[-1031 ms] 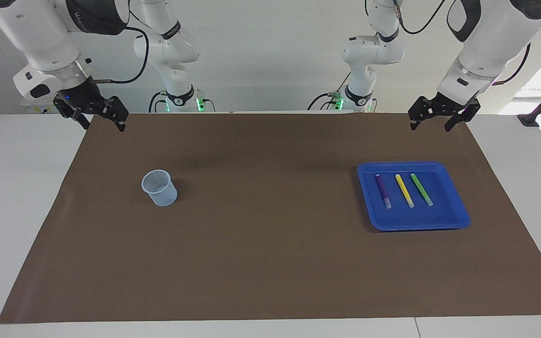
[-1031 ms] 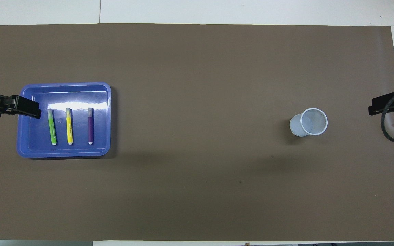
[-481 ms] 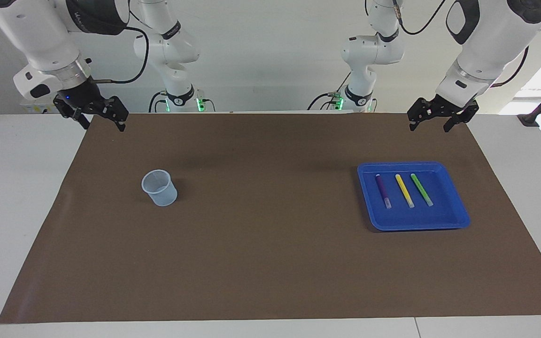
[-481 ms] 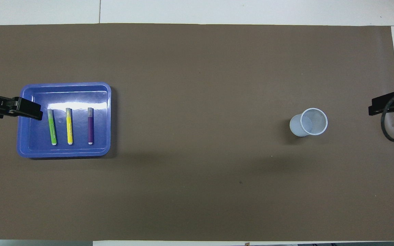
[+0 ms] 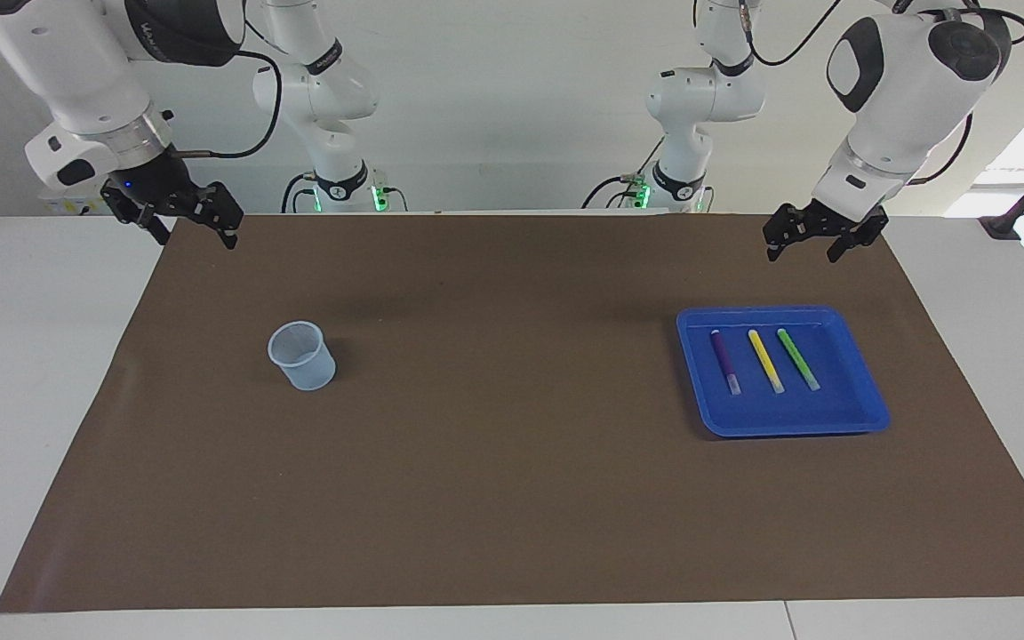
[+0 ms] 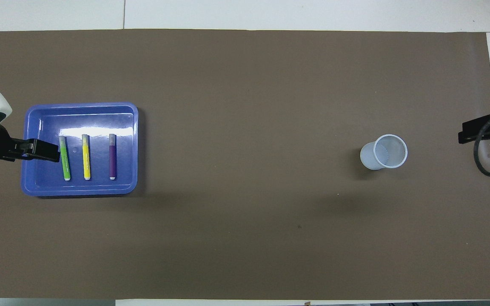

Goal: Transfer and insert pens with both arms
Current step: 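Grasp the green pen in the tray with the left gripper while the right gripper approaches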

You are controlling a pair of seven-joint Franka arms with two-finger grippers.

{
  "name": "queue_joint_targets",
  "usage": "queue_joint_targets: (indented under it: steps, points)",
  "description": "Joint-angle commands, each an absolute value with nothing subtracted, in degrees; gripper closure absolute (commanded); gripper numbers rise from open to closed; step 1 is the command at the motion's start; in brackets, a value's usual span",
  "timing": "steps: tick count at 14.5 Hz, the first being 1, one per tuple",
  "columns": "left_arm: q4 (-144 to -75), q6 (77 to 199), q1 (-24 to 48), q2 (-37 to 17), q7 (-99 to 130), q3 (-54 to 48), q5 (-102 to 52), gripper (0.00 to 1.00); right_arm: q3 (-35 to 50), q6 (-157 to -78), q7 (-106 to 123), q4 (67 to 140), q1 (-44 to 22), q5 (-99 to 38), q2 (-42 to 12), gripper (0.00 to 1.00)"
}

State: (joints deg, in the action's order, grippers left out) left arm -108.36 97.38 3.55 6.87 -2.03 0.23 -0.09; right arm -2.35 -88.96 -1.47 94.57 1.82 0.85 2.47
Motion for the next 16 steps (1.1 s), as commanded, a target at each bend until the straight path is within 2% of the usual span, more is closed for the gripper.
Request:
queue_joint_targets:
  steps: [1, 3, 7, 10, 13, 16]
  points:
    - [-114.07, 101.32, 1.94, 8.97, -2.37, 0.09, -0.70, 0.00, -2.37, -88.95, -0.26, 95.01, 2.20, 0.09, 2.81, 0.00]
    - [-116.88, 104.84, 1.15, 7.92, -2.90, 0.09, -0.79, 0.00, -2.37, -89.12, -0.44, 95.01, 2.20, 0.09, 2.81, 0.00]
    - [-117.42, 110.81, -3.94, 0.02, -9.66, -0.09, -0.79, 0.00, -2.29, -88.95, -0.18, 95.10, 1.85, 0.09, 2.81, 0.00]
    - [-117.68, 115.74, -4.57, -4.91, -9.58, 0.09, -0.88, 0.00, -2.11, -87.80, 0.44, 96.76, 0.10, -0.09, 3.69, 0.00]
    - [-118.73, 119.52, -8.34, -7.55, -9.58, -0.09, -0.88, 0.00, -1.32, -88.15, 2.02, 97.90, -0.44, -10.24, 3.95, 0.00]
    - [-122.68, 126.37, -8.09, -7.91, -9.05, -0.09, -0.88, 0.00, -1.14, -91.31, 0.10, 100.80, -1.22, -17.82, 5.27, 0.00]
